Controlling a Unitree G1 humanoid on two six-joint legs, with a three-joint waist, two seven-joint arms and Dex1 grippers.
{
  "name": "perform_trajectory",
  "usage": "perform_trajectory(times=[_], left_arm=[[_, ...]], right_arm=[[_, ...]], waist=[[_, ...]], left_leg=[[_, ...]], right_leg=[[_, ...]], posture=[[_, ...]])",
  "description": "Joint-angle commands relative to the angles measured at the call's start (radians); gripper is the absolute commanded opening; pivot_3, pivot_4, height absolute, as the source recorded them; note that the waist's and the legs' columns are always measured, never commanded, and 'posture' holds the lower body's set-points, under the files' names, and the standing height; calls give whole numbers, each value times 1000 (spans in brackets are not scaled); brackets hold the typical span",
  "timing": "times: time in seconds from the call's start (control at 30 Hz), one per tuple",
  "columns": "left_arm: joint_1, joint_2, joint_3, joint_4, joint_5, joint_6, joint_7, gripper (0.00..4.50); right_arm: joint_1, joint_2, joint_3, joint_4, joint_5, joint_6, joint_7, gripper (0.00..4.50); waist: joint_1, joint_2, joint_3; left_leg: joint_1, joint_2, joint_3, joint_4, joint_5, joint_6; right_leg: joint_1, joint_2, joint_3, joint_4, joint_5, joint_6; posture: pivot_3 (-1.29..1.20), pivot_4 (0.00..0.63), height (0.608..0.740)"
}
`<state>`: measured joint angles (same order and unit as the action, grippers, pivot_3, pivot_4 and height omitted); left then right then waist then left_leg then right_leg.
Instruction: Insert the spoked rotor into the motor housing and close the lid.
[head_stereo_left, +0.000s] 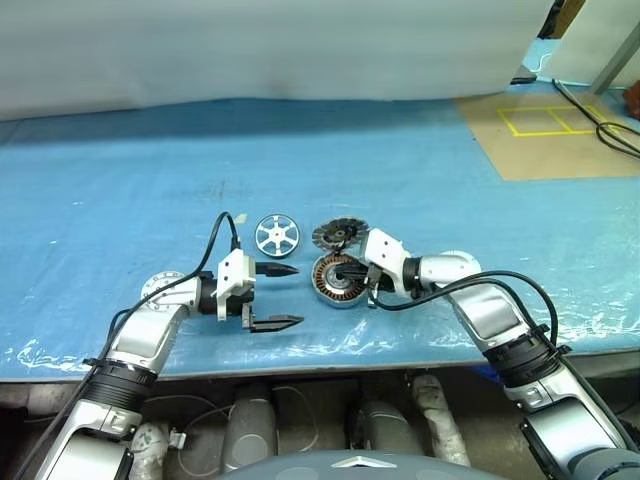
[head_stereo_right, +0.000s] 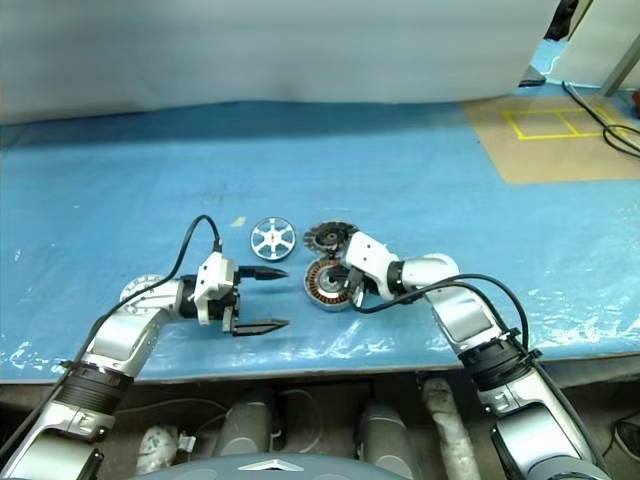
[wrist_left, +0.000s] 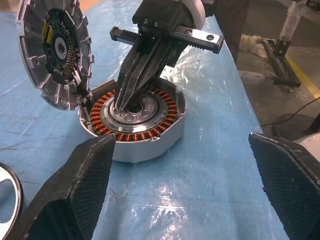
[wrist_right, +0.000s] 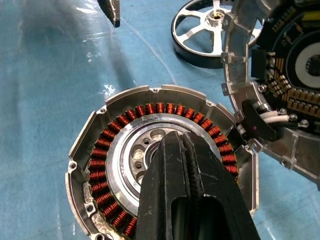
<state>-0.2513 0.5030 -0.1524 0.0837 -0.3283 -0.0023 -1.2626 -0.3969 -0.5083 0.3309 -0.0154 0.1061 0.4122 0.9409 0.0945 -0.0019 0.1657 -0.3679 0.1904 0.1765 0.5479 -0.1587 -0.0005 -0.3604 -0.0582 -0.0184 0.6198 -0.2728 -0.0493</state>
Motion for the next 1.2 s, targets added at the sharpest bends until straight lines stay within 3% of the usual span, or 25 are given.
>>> perform_trajectory(times=[0.03, 0.3, 0.53, 0.73, 0.93, 1.07, 1.2], left_arm=[[-11, -1, 1, -9, 0, -19, 1, 4500], [-14, -1, 2, -4, -1, -21, 2, 4500], [-15, -4, 1, 3, 1, -25, 2, 4500], [0, 0, 2, -3, -1, -29, 4, 4500], [8, 0, 1, -10, -2, -27, 8, 4500], [5, -3, 0, -5, -1, -29, 11, 4500], [8, -1, 1, -3, -2, -31, 11, 4500]], right_arm=[[58, -19, 59, 71, -1, 201, 28, 49], [43, -24, 16, 15, 91, 337, 32, 49], [30, -61, 116, 60, 1, 333, 1, 49], [31, 3, -75, -39, 181, 296, 24, 49], [-17, 49, -249, -98, 378, 394, 34, 49], [-36, 48, -281, -125, 440, 444, 29, 49], [-18, 32, -255, -177, 448, 453, 23, 49]], waist=[[0, -1, -7], [3, 0, -15], [3, 0, -19], [4, 0, -21], [-1, 2, -20], [0, 2, -20], [2, 2, -19]], left_leg=[[0, 0, 0, -2, 0, 0], [-2, -1, 0, -8, -1, -2], [-1, -1, 0, -9, -1, -2], [0, -1, 0, -10, -1, -2], [-19, 0, 1, -9, 2, -6], [-31, 0, 0, -5, 2, -6], [-32, 0, 0, -4, 1, -6]], right_leg=[[1, 0, 0, -2, 0, 0], [1, 0, -2, -12, 0, 0], [2, 0, -2, -12, -1, 1], [3, -1, -2, -13, -1, 2], [-16, 2, -2, -10, 0, 3], [-29, 2, -3, -2, 2, 6], [-30, 2, -5, 0, 2, 6]], posture=[[0, 150, 740], [0, 150, 740], [0, 150, 740], [0, 150, 740], [0, 150, 740], [0, 150, 740], [0, 150, 740]])
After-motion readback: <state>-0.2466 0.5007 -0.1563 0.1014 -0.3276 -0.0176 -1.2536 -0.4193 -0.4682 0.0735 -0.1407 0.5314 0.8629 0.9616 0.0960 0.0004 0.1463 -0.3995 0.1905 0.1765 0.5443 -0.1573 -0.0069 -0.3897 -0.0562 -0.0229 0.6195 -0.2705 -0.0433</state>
